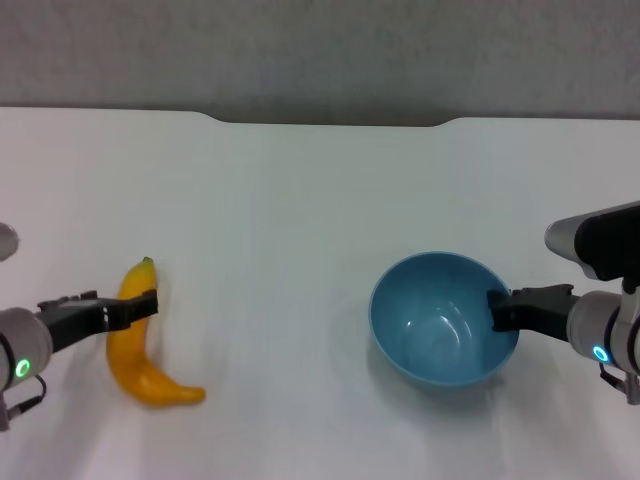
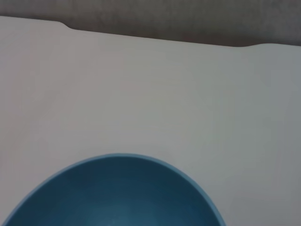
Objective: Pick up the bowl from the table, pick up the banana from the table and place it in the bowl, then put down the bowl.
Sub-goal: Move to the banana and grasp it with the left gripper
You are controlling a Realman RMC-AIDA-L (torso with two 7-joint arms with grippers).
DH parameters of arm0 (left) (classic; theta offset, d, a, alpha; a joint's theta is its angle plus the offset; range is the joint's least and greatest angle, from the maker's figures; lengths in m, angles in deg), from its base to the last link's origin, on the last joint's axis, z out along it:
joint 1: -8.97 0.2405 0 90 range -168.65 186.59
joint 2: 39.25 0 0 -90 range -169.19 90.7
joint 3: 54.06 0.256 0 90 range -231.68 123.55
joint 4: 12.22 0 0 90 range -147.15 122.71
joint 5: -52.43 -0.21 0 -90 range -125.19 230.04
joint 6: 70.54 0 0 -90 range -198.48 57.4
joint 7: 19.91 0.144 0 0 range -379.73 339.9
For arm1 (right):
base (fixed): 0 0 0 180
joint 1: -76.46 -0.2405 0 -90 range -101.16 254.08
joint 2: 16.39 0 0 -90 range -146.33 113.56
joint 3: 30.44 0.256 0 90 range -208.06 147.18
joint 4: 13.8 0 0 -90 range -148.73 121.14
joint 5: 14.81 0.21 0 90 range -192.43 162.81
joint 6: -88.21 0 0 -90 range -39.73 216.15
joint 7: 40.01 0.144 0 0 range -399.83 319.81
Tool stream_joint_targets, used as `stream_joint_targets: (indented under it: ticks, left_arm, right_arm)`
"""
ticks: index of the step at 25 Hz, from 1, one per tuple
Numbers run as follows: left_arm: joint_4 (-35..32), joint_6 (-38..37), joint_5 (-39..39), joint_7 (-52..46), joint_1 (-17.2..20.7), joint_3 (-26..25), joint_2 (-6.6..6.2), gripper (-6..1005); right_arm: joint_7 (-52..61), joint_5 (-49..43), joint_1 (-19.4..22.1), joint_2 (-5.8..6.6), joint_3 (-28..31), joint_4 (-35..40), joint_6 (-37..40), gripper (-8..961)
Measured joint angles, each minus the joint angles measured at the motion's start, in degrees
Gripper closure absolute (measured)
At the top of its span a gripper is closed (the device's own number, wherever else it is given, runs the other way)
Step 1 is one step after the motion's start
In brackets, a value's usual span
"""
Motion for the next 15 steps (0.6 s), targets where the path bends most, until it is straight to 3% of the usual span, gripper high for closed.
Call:
stream_joint_targets:
  ticks: [6,15]
  left_arm:
    - [3.02,0.10,-7.17,-9.43,0.17,4.50,0.00,113]
    - [1.36,-3.93,-13.06,-15.15,-0.18,5.36,0.29,112]
  right_arm:
    - [0.02,-0.02,0.08,0.08,0.39,-0.01,-0.07,914]
    - [0.01,-0.02,0.06,0.07,0.44,-0.01,-0.04,913]
